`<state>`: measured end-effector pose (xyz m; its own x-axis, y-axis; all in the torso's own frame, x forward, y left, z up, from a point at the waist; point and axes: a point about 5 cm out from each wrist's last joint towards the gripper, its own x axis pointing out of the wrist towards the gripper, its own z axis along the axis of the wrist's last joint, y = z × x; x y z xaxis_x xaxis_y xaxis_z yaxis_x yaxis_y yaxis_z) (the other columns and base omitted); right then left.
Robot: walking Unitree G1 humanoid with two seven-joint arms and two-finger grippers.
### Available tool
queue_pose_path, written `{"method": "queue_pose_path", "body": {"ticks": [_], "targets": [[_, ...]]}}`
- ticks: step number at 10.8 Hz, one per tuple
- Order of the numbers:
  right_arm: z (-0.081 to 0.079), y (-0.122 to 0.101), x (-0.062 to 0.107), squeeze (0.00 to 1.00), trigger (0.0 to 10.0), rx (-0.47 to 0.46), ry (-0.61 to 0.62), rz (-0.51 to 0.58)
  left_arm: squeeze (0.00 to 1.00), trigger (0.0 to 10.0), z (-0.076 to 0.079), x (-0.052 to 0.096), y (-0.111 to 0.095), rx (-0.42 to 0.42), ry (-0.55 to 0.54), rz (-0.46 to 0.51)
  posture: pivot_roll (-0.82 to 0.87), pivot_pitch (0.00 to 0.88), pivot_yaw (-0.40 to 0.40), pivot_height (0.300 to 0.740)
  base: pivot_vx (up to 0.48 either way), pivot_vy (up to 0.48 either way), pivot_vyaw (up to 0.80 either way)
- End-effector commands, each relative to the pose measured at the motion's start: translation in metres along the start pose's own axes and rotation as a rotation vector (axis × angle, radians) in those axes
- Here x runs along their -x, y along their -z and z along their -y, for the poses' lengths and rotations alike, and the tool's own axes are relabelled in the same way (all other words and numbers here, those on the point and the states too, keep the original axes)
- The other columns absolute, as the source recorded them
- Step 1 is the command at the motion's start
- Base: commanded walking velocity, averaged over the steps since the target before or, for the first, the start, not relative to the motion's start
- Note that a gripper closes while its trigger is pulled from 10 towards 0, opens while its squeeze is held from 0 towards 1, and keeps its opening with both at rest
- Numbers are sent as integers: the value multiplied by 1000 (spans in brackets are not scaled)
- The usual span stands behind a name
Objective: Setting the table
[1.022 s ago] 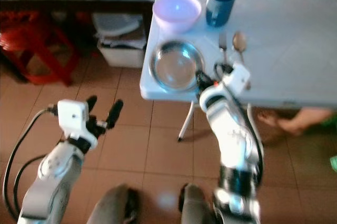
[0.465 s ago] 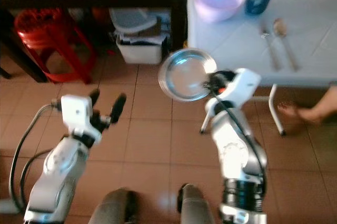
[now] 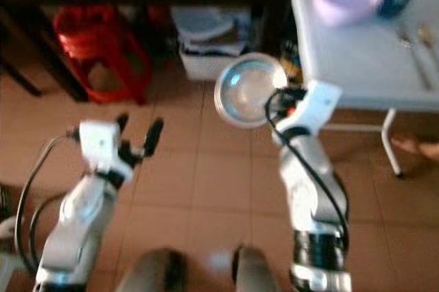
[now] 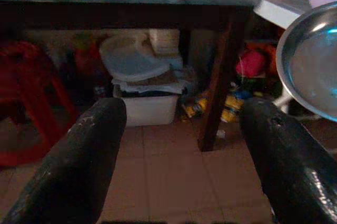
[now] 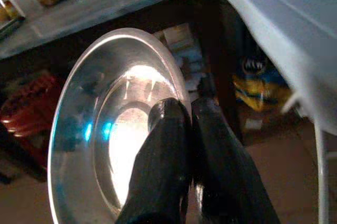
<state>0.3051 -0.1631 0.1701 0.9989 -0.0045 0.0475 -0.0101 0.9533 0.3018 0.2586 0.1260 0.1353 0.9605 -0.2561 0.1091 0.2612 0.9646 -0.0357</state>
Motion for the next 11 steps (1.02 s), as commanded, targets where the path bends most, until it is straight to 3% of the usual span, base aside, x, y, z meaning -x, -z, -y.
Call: {"method": "queue_pose_path", "body": {"ticks": [1,11], "targets": [[-12,-1,2,0,0,19,-56,21,0,10000,-6,3,7,-14,-29,-28,-59,185,35,740,480,0,0],[-21,-13,-3,0,0,77,-108,107,0,10000,1,-6,3,-10,2,8,-67,185,41,740,480,0,0]]}}
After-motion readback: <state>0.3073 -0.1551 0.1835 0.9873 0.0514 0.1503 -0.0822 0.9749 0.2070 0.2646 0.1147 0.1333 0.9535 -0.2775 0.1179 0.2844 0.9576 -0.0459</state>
